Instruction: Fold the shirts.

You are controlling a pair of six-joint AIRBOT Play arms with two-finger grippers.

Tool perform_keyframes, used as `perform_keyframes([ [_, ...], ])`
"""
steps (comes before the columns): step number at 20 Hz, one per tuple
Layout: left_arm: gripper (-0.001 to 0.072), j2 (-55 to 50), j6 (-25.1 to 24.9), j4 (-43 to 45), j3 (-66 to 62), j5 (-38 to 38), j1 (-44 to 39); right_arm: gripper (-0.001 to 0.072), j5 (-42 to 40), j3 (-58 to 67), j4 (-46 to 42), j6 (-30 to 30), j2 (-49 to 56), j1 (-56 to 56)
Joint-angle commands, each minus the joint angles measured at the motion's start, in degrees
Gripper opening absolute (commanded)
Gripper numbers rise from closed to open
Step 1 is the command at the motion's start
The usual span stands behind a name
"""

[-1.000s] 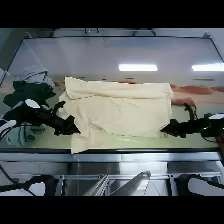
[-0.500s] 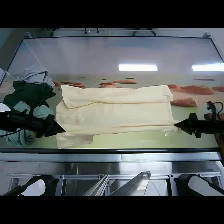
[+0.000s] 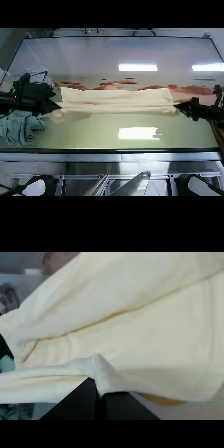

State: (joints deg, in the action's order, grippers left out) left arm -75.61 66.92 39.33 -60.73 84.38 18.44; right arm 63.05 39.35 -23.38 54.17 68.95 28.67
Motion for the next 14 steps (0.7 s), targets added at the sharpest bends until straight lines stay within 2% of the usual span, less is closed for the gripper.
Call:
perform_keyframes([
  [1,0.0020,-11.43,-0.15,-1.36,-13.40,-1.53,-3.85,0.0028,-8.92,6.56,2.25,-1.07,5.62,-5.03],
  [7,0.0009,-32.17,0.81,1.42,-27.82,-0.63,-5.03,0.0029,-20.09,13.79,2.25,-4.33,19.26,-12.20],
  [12,0.0012,-42.62,1.79,2.97,-37.40,6.75,-5.07,0.0029,-20.37,14.08,1.60,-6.45,25.16,-13.53],
  [13,0.0013,-43.60,2.43,2.71,-39.54,8.13,-5.07,0.0029,-20.33,14.12,1.57,-8.57,24.90,-13.51],
  [14,0.0061,-44.39,2.58,2.67,-42.14,9.40,-5.03,0.0029,-19.52,14.56,1.33,-10.91,24.44,-13.35],
])
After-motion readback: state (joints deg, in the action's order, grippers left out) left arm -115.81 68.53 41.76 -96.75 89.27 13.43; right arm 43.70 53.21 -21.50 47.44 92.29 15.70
